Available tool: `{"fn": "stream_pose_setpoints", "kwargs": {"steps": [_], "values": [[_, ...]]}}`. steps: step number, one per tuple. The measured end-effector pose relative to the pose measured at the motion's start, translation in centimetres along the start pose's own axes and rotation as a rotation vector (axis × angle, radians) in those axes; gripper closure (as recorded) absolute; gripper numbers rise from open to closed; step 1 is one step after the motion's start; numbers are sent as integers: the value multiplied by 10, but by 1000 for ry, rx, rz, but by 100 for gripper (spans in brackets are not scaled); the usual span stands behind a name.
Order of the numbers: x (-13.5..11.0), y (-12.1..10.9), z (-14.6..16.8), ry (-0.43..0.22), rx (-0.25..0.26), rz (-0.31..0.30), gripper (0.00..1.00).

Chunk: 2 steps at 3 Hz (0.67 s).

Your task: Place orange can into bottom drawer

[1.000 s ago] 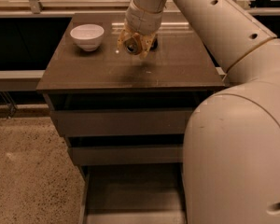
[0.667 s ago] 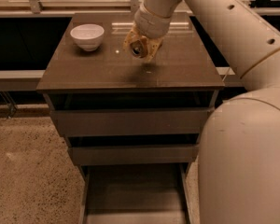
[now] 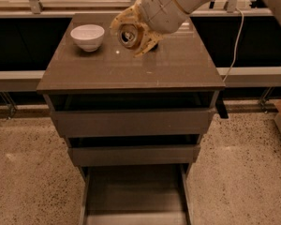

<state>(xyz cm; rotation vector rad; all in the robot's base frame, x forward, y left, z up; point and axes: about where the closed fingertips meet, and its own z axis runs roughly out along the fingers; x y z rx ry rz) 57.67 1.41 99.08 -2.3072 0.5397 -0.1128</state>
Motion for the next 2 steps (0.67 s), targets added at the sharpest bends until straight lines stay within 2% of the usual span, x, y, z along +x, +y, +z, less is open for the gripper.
{"fn": "stream_pose_setpoints", "kwargs": {"steps": [1,2], "values": [[-80,-22,-14,-59,169,5,100],[-123,-9,10,-144,289,44,100]]}}
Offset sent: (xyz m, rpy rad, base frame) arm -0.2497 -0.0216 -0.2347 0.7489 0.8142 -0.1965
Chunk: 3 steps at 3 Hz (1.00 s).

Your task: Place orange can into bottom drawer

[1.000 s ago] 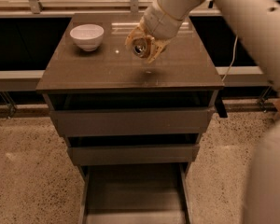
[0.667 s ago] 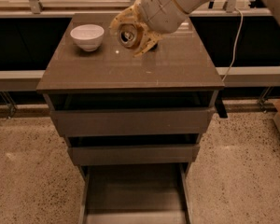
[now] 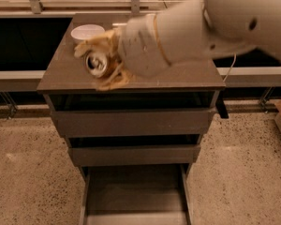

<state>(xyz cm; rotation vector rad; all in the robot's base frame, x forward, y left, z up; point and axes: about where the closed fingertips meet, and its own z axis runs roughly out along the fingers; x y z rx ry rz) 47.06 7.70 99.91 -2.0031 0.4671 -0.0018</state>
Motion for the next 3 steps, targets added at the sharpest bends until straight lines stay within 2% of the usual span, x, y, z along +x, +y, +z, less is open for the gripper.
{"fn": "stream_pose_setpoints", "kwargs": {"steps": [1,2,3], "values": [[-19,57,31,-147,115,139,100],[-47,121,40,-342,248,418,100],[-68,203,49,-433,228,668,100]]}}
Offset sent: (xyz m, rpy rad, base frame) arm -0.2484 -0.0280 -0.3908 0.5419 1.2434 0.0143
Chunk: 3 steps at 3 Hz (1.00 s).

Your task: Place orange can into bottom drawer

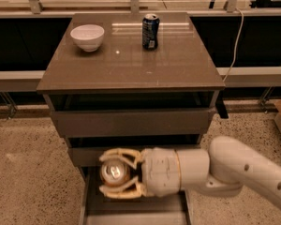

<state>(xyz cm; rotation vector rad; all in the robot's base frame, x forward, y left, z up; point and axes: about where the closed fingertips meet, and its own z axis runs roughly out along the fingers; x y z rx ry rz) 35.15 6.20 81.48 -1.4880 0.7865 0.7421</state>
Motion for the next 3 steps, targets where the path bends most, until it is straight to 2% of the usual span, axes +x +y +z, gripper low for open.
{"fn": "stream_pose_setpoints", "kwargs": {"steps": [1,2,3], "values": [[11,43,8,-4,-59,70,100],[26,36,9,1,-77,107,100],[78,28,0,-14,-83,188,100]]}}
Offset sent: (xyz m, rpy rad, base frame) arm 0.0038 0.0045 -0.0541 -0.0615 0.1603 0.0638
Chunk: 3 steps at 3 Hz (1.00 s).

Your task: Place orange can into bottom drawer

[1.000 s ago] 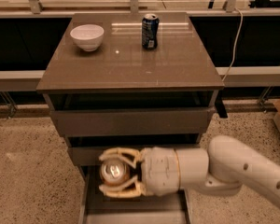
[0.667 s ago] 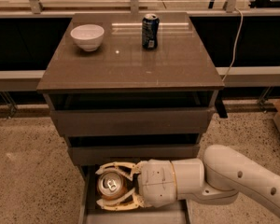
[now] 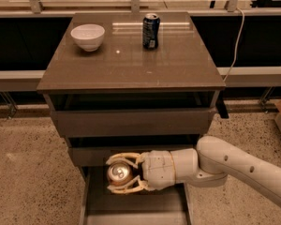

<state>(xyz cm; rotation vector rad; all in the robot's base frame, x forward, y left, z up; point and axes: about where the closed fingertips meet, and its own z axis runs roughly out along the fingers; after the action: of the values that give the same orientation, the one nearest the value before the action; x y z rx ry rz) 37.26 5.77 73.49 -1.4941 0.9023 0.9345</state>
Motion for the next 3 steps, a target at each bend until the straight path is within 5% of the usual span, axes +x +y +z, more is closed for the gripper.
{"fn": "stream_pose_setpoints", "kwargs": {"steps": [2,3], "values": [[144,-3,-36,-51,127,167,100],[210,5,-57,-58,203,174,100]]}}
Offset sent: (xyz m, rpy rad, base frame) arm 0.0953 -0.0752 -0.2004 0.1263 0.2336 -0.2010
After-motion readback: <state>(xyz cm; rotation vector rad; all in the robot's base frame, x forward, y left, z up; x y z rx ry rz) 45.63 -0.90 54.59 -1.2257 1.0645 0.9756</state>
